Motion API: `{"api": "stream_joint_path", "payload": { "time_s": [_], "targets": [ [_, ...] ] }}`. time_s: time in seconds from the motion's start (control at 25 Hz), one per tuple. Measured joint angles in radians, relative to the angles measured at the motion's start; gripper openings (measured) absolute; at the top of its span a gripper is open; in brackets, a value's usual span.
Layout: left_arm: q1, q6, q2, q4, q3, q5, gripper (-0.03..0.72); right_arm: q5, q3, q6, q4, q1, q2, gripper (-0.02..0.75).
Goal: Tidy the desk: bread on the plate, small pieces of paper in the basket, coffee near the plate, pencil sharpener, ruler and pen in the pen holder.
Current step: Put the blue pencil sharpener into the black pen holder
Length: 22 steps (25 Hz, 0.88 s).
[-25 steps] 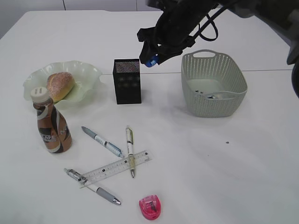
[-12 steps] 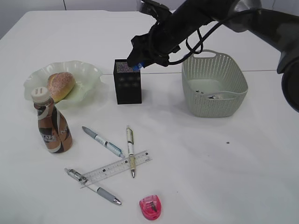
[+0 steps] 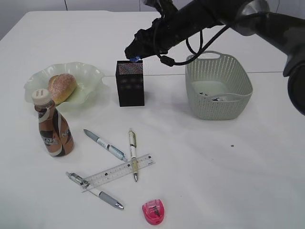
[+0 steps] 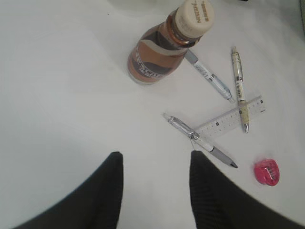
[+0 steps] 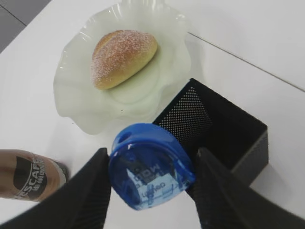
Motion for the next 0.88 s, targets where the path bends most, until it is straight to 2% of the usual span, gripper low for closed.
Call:
{"api": "stream_joint_path", "payload": {
  "time_s": [0.4, 0.64, 0.88],
  "targets": [
    [0.000, 0.000, 0.000, 0.000, 0.000, 0.000, 0.324, -0.061, 0.000, -0.072, 0.090, 0.000, 0.050, 0.375],
    [0.000, 0.000, 0.000, 0.000, 0.000, 0.000, 0.320, -0.088, 0.000, -0.102, 0.096, 0.000, 0.052, 0.375],
    [0.000, 0.000, 0.000, 0.000, 0.000, 0.000, 0.318, -0.090, 0.000, -0.113, 0.096, 0.000, 0.052, 0.450]
  ]
}}
